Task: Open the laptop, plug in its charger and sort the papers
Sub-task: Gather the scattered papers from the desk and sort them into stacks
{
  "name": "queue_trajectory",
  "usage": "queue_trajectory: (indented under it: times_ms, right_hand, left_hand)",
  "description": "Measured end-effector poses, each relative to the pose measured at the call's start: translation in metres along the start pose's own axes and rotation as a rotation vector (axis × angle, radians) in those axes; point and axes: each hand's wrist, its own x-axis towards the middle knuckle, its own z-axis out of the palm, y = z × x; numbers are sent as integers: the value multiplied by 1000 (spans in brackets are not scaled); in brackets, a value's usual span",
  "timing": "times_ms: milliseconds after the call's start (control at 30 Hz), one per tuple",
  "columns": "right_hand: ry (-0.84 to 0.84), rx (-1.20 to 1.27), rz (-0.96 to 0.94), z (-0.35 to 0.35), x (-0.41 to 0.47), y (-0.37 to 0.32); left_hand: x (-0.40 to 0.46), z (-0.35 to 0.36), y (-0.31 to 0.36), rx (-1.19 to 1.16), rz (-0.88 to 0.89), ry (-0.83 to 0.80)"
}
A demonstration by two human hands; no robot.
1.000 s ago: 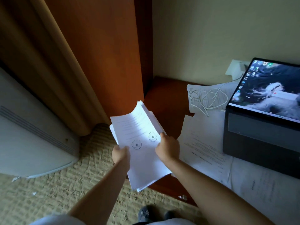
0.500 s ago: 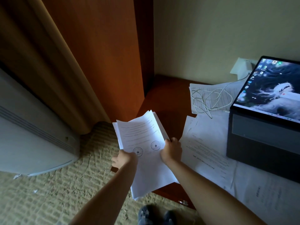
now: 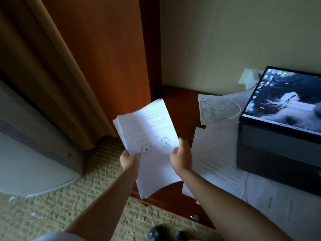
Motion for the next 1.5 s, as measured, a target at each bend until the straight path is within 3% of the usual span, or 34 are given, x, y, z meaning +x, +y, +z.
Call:
queue_trajectory:
  times_ms: [200, 600, 833, 1033, 1133, 1500]
  right_hand:
    - [195, 343, -7, -29, 9, -39]
    - [293, 414, -116, -52, 5, -56]
    - [307, 403, -63, -50, -10, -51]
    - [277, 378, 21, -41, -18, -33]
    - [346, 403, 26, -41, -19, -34]
    - [300, 262, 98, -29, -28, -6]
  left_hand:
    - [-18, -8, 55, -110, 415, -163]
    - [-29, -16, 70, -142, 572, -171]
    - [-32, -13, 60, -156, 552, -154]
    - [-33, -9, 43, -88, 417, -269]
    - [-36, -10, 42, -109, 442, -242]
    - [-22, -12, 27, 40, 355, -379]
